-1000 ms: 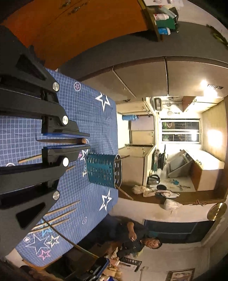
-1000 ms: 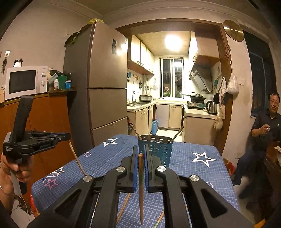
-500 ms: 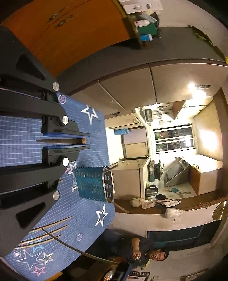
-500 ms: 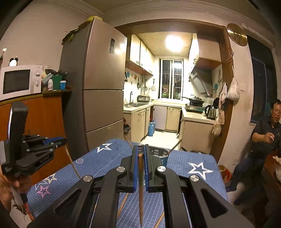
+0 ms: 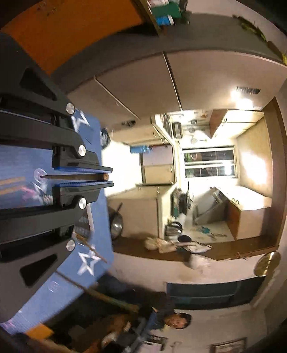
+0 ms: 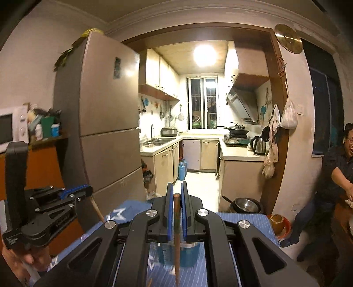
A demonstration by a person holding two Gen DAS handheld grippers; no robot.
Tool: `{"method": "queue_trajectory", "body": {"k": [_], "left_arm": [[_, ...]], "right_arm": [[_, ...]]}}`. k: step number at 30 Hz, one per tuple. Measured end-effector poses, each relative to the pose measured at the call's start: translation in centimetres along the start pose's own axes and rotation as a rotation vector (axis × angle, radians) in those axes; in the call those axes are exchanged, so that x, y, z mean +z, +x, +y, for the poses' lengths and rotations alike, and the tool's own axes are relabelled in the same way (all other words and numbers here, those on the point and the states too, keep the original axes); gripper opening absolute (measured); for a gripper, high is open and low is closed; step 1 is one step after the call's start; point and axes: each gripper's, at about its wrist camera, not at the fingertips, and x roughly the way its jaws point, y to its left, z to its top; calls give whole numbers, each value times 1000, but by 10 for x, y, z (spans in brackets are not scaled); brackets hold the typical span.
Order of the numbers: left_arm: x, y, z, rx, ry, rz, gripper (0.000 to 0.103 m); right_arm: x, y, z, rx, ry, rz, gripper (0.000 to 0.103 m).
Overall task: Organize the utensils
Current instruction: 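Carry both chopsticks over the teal holder, lower them in, open both tools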
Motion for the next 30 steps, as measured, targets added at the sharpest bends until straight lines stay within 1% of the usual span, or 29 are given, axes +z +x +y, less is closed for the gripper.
{"method": "queue_trajectory", "body": {"k": [3, 5, 8, 10, 11, 14, 16, 18, 20, 24, 26, 30], "left_arm": [[26, 18, -8, -52, -22, -11, 5], [42, 31, -9, -101, -62, -3, 5], [53, 53, -12, -119, -94, 9, 5], [53, 69, -14, -118, -105, 19, 5], [51, 79, -15, -130, -113, 28, 5], [39, 100, -17, -121, -111, 40, 5], [31, 115, -19, -104, -97, 66, 5], [19, 128, -23, -72, -62, 82, 5], [12, 136, -23, -69, -51, 98, 5], [4, 144, -16, -76, -56, 113, 5], [2, 147, -13, -82, -60, 120, 5], [-5, 153, -9, -93, -72, 137, 5]], "right_arm": [[15, 24, -3, -16, 11, -17, 8], [22, 38, -5, -24, 16, -33, 8], [27, 63, -10, -43, 32, -35, 8], [24, 83, -15, -50, 48, -31, 8], [23, 90, -17, -55, 52, -31, 8], [16, 111, -23, -55, 71, -28, 8], [8, 123, -24, -59, 74, -16, 8], [4, 136, -27, -58, 78, 9, 8], [9, 139, -26, -57, 74, 18, 8], [36, 126, -23, -42, 61, -29, 8], [44, 123, -25, -45, 67, -50, 8], [46, 136, -28, -63, 77, -40, 8]]}}
